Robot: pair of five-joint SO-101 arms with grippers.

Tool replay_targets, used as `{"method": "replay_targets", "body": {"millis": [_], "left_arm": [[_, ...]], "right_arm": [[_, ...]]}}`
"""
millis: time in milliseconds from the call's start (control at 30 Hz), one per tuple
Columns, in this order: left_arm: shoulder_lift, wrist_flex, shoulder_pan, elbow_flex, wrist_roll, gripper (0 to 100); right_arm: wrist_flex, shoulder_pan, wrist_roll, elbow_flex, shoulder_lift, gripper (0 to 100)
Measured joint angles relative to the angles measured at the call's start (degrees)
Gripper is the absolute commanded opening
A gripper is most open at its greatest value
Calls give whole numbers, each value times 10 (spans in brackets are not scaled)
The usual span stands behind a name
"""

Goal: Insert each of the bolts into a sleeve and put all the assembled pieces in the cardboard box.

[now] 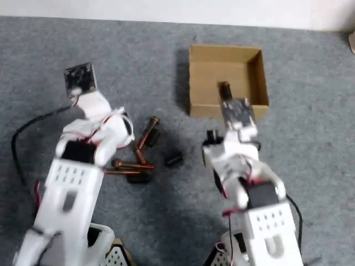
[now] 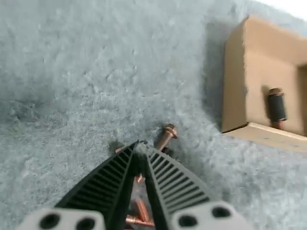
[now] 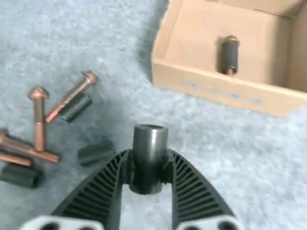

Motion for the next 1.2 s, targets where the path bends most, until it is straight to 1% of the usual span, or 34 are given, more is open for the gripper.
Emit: {"method": "replay_targets", "body": {"millis": [133,200,267,333,433,500,600,867,1200], "left_arm": [[175,9,4,-98,-1,11],[265,39,4,-150,0,11],[333,84,8,-201,22,11],[366,145,18,-242,62,7],[382,249,24,-269,120,7],[383,281,25,-278,151,7],[391,282,31,-280,178,11],[433,279,36,-277,184,11],[501,213,36,-277,181,11]], "right_arm": [[0,34,5,81,-109,5],[-1,42,5,113,-147,5],[-1,45,5,135,-172,5],[-1,47,5,150,-185,5],[-1,47,7,156,-189,5],[-1,47,9,156,-189,5],[-1,47,9,162,-190,5],[-50,47,9,207,-193,5],[-57,47,9,207,-193,5]]}}
